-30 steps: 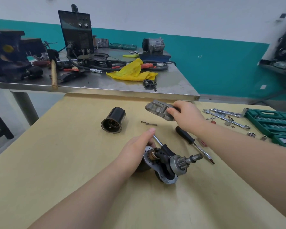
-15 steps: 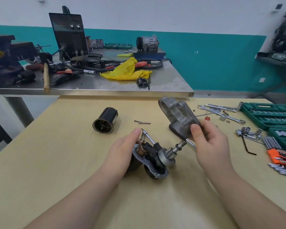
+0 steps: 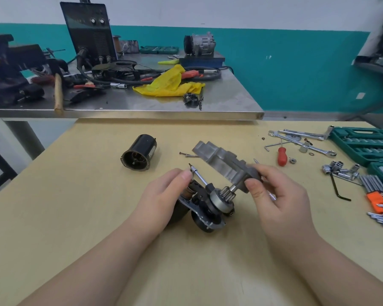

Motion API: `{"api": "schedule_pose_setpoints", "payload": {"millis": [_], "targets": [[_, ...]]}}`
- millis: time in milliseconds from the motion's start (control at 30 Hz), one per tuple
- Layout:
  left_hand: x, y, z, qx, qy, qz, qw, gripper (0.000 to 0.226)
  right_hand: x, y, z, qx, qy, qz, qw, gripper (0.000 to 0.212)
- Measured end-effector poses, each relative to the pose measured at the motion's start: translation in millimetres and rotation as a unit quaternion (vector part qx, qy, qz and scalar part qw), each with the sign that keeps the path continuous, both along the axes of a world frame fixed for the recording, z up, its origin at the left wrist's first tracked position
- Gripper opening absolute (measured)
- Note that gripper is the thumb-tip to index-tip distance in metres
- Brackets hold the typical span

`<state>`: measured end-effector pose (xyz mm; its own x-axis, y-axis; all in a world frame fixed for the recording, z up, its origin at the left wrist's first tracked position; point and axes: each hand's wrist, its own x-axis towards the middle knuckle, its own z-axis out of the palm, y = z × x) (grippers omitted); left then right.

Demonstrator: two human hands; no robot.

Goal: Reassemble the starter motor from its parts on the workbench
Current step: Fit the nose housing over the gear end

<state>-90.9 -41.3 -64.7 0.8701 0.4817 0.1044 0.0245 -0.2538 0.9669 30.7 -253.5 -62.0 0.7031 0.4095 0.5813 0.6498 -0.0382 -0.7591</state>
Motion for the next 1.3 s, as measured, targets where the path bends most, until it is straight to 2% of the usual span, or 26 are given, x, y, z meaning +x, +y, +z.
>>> {"api": "schedule_pose_setpoints", "payload": {"millis": [133,267,367,467,600,733,867,1300], "targets": [[-1.0,-1.4,0.1,0.015,-0.020,-0.009,1.000,0.064,0.5,1.0,-6.9,-0.002,-0.003,-0.004,1.000,0.018],[0.2,-0.4,-4.2,-0.004,0.006,0.016,1.000,0.068,1.3,-0.1,-9.5,0.009,-0.012,-0.014,1.000,0.025],[2.5,-1.0,-3.1,-0.015,0.034,0.051,0.998,0.081,-2.1,2.5,-10.0,0.011,-0.015,-0.004,1.000,0.023],[9.4,1.1,2.3,-0.066,0.079,0.077,0.992,0.102,-3.5,6.3,-12.0,0.010,-0.030,0.002,0.999,0.022],[15.2,4.4,6.9,-0.090,0.111,0.100,0.985,0.104,-4.7,11.5,-13.6,0.010,-0.073,-0.008,0.997,0.024],[14.2,7.4,3.7,-0.149,0.097,0.106,0.978,0.103,-8.1,22.8,-13.3,0.003,-0.114,-0.018,0.993,0.023],[12.2,10.0,1.6,-0.169,0.090,0.098,0.976,0.107,-10.9,27.4,-9.9,-0.008,-0.158,-0.028,0.987,0.022],[12.0,6.9,3.8,-0.185,0.092,0.107,0.972,0.109,-16.7,20.1,-5.6,-0.030,-0.138,-0.031,0.989,0.026]]}}
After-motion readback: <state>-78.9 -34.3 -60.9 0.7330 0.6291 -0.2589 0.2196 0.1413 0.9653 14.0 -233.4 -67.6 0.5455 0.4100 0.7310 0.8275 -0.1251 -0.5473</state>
